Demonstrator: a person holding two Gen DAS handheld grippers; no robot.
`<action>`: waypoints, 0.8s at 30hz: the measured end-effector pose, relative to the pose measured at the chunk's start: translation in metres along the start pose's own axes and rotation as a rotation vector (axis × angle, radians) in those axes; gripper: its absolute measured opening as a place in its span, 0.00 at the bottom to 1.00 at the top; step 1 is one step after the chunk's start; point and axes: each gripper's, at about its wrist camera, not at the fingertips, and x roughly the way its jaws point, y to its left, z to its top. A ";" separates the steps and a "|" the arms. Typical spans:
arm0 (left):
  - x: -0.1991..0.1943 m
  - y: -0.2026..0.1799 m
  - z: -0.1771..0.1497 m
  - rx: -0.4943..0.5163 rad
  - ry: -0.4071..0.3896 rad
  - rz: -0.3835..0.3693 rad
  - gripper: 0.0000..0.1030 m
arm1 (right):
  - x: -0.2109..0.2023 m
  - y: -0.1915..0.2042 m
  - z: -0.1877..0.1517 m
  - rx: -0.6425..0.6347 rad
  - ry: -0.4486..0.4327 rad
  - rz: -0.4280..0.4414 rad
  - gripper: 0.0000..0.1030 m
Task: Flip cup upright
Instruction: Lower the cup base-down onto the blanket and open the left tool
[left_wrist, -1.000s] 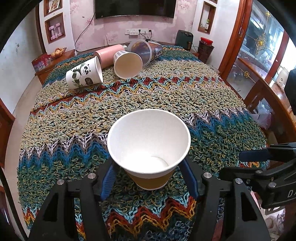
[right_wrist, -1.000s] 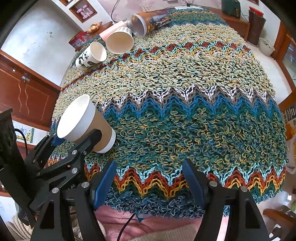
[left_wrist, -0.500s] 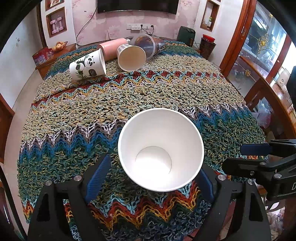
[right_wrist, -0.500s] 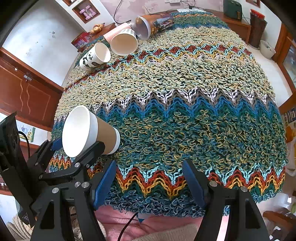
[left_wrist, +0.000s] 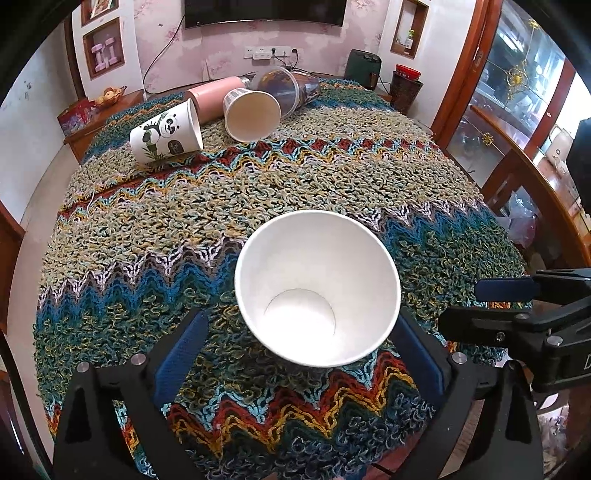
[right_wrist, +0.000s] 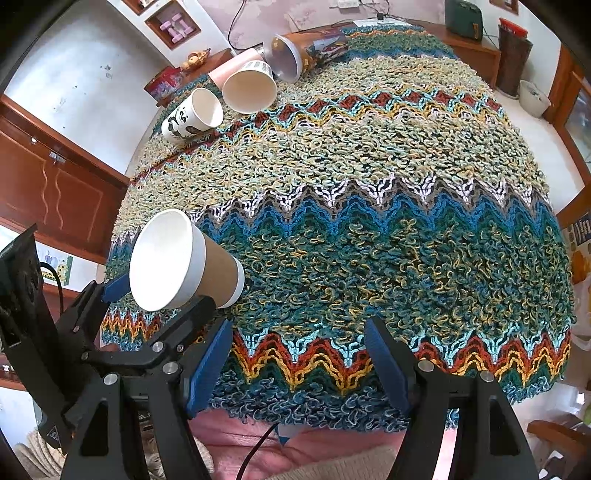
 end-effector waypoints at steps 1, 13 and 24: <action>-0.001 -0.001 0.000 0.004 -0.002 0.000 0.96 | -0.002 0.000 0.000 0.000 -0.006 0.001 0.72; -0.027 0.000 0.007 0.014 -0.041 0.036 0.96 | -0.038 0.018 -0.001 -0.067 -0.102 -0.013 0.72; -0.064 0.001 0.024 0.026 -0.121 0.098 0.96 | -0.077 0.039 0.007 -0.135 -0.206 -0.036 0.72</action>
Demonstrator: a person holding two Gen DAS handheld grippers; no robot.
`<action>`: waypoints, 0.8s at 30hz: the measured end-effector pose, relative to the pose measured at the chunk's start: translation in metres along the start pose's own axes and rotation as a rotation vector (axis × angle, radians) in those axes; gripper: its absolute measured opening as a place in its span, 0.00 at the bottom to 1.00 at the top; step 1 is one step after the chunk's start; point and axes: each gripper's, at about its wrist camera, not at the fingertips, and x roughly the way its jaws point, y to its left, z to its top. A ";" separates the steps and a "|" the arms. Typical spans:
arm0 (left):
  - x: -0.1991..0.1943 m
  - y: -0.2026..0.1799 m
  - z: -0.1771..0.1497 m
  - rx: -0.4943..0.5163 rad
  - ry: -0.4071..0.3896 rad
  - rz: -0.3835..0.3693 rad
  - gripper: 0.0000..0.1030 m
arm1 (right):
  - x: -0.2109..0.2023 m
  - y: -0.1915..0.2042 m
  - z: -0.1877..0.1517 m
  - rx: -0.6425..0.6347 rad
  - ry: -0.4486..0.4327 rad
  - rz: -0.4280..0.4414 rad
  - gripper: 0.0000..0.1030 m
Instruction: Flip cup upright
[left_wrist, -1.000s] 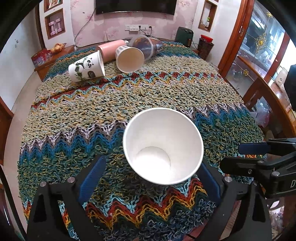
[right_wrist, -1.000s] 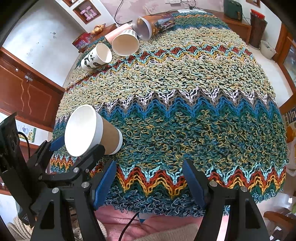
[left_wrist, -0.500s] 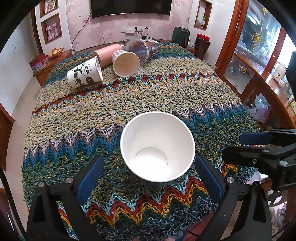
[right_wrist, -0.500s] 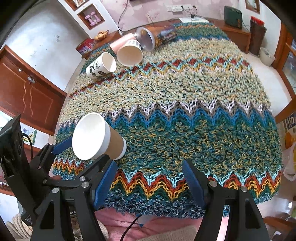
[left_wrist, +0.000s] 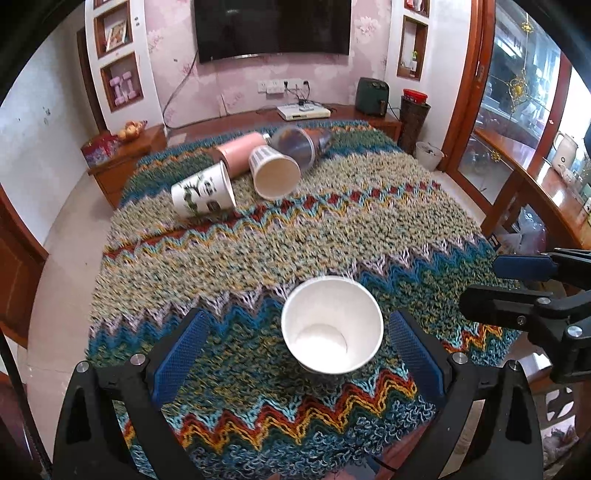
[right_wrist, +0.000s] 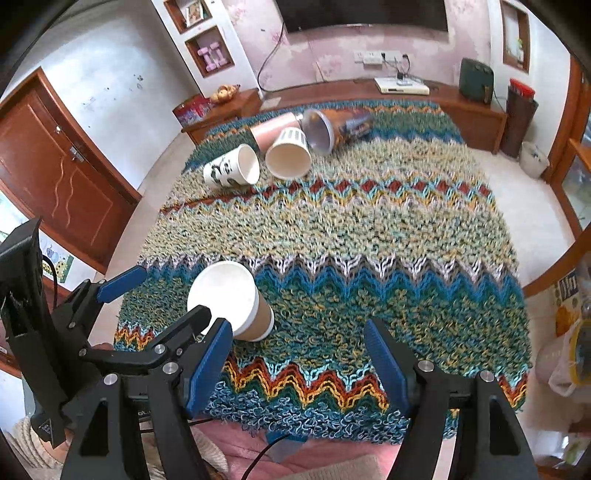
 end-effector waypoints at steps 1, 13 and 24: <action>-0.002 0.001 0.003 -0.001 -0.004 0.006 0.96 | -0.003 0.001 0.001 -0.005 -0.009 -0.005 0.72; -0.026 0.009 0.026 -0.037 0.028 0.033 0.96 | -0.034 0.016 0.015 -0.065 -0.099 -0.019 0.72; -0.054 0.017 0.048 -0.109 0.015 0.098 0.96 | -0.063 0.033 0.027 -0.094 -0.209 -0.060 0.72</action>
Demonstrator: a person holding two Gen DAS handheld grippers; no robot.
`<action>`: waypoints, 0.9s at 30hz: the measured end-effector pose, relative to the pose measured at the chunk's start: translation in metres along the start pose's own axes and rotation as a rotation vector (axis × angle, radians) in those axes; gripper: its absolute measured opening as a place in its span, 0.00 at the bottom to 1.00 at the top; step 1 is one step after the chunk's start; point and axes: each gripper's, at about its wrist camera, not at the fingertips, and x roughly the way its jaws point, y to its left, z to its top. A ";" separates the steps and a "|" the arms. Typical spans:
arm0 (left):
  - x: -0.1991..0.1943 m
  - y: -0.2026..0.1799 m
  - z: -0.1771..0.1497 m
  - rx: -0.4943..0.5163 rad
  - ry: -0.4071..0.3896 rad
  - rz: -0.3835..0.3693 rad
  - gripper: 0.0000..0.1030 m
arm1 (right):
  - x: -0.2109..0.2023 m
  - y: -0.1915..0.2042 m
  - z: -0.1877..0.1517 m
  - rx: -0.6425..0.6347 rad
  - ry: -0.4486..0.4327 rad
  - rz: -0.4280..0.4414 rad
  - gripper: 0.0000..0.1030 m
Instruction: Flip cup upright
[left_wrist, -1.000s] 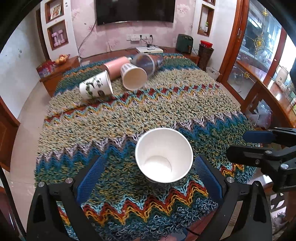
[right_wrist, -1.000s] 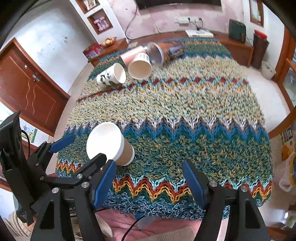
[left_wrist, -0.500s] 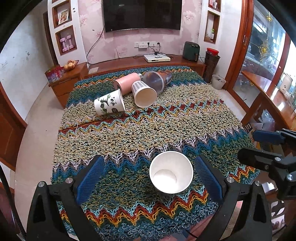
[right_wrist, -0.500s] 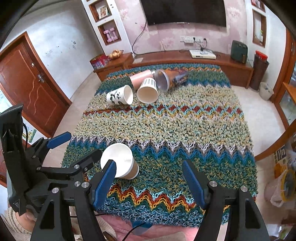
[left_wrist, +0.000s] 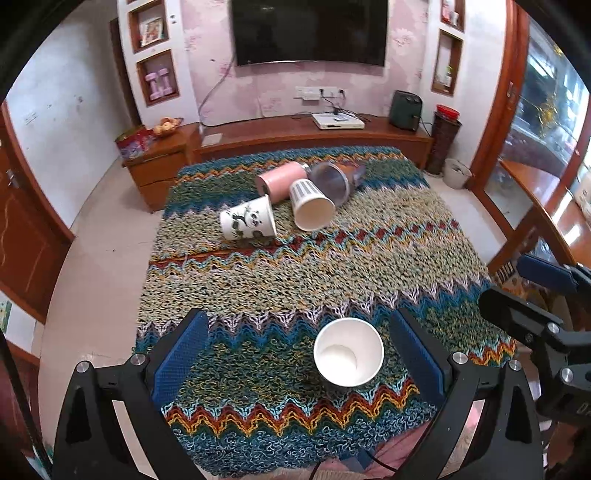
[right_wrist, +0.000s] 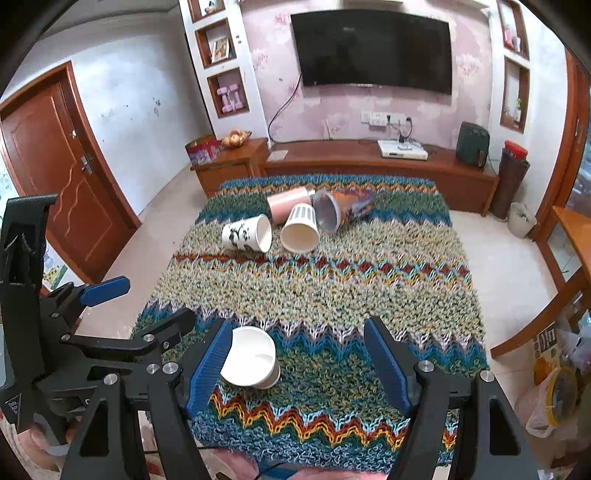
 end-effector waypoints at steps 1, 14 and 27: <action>-0.002 0.002 0.001 -0.012 0.002 0.004 0.96 | -0.002 0.001 0.002 0.003 -0.007 -0.004 0.72; -0.018 0.007 0.007 -0.097 0.043 0.021 0.96 | -0.016 0.008 0.010 0.052 -0.025 -0.014 0.73; -0.016 0.008 0.012 -0.116 0.056 0.040 0.96 | -0.015 0.006 0.016 0.075 -0.030 -0.065 0.77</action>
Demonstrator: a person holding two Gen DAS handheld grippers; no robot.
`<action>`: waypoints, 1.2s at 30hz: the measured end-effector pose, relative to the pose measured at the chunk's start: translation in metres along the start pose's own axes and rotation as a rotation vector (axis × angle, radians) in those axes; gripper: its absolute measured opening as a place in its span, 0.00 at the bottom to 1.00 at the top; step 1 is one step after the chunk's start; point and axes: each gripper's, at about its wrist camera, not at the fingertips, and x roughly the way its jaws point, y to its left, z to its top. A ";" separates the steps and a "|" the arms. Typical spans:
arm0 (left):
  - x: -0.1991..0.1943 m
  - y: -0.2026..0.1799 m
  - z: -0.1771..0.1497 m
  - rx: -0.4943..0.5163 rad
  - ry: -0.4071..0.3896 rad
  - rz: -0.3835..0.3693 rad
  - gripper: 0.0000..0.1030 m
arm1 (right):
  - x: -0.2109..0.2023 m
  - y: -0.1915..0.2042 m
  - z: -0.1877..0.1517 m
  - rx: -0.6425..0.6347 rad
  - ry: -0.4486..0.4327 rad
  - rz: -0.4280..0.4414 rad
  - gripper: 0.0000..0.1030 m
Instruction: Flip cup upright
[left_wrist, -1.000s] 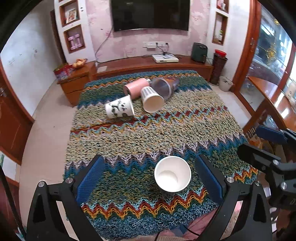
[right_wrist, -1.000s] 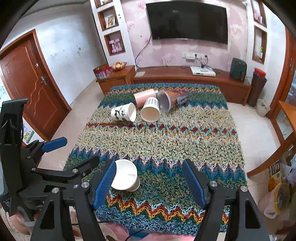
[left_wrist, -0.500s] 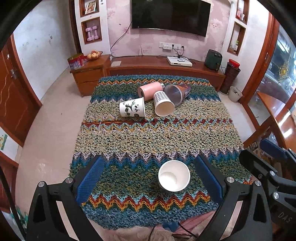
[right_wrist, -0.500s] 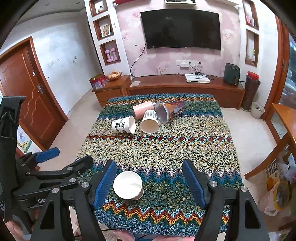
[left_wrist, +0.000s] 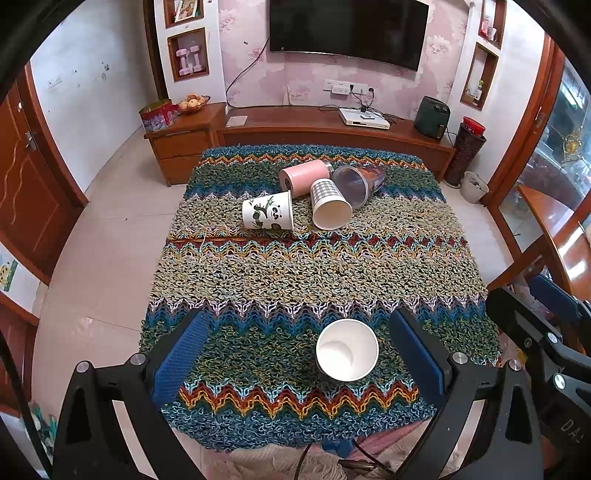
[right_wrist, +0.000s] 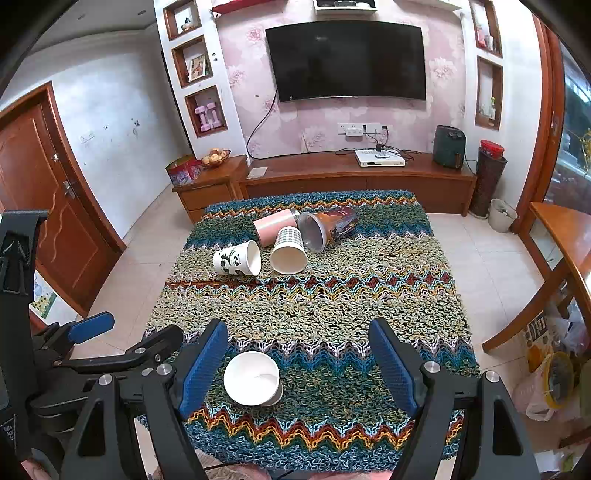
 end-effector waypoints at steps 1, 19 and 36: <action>0.000 0.000 0.000 -0.001 0.000 0.001 0.96 | 0.000 0.000 0.000 0.000 -0.001 -0.003 0.77; 0.002 0.001 0.002 -0.005 0.002 0.006 0.96 | 0.002 0.001 0.002 -0.005 -0.015 -0.016 0.77; -0.005 0.003 0.005 -0.013 -0.044 0.042 0.96 | 0.003 0.004 0.005 -0.016 -0.028 -0.038 0.77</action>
